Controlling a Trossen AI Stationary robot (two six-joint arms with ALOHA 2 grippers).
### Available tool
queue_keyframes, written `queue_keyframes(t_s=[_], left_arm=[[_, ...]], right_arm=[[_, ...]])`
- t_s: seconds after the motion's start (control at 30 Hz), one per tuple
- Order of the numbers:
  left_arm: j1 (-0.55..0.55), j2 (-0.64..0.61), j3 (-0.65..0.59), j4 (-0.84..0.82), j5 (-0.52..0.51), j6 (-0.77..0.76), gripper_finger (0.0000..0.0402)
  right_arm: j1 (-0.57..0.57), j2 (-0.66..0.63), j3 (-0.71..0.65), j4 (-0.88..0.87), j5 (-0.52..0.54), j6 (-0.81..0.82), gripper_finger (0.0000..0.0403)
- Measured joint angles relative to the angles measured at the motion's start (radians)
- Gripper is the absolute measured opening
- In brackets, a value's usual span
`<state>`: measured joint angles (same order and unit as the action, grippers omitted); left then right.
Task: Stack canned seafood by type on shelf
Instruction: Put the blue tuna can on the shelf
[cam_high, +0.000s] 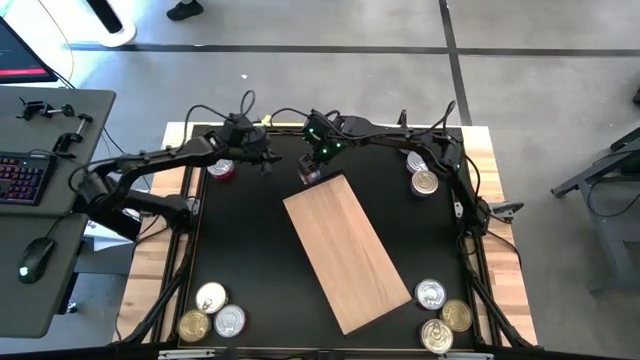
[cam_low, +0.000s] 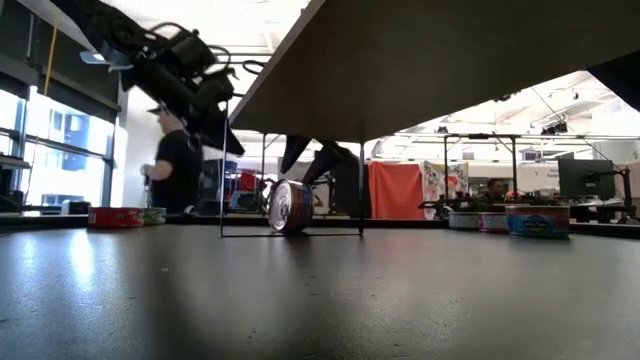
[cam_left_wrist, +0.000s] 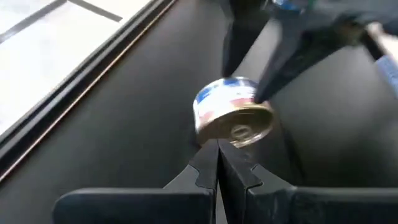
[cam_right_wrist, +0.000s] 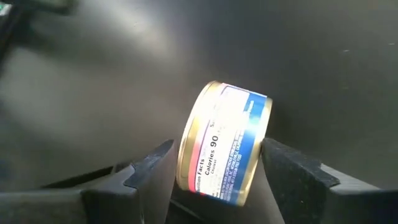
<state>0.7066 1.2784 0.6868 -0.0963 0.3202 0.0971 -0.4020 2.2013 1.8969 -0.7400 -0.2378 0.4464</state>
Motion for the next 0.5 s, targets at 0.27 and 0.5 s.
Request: queue_keyframes(t_s=[0.27,0.5], left_arm=[[0.008,0.148,0.000,0.164,0.052,0.019,0.0000],[0.002,0.197,0.000,0.140,0.063,-0.012,0.0000]], right_arm=[[-0.003,0.000,0.000,0.005,-0.053,-0.073,0.0226],[-0.002,0.000,0.018,-0.014,0.010,-0.171,0.0226]])
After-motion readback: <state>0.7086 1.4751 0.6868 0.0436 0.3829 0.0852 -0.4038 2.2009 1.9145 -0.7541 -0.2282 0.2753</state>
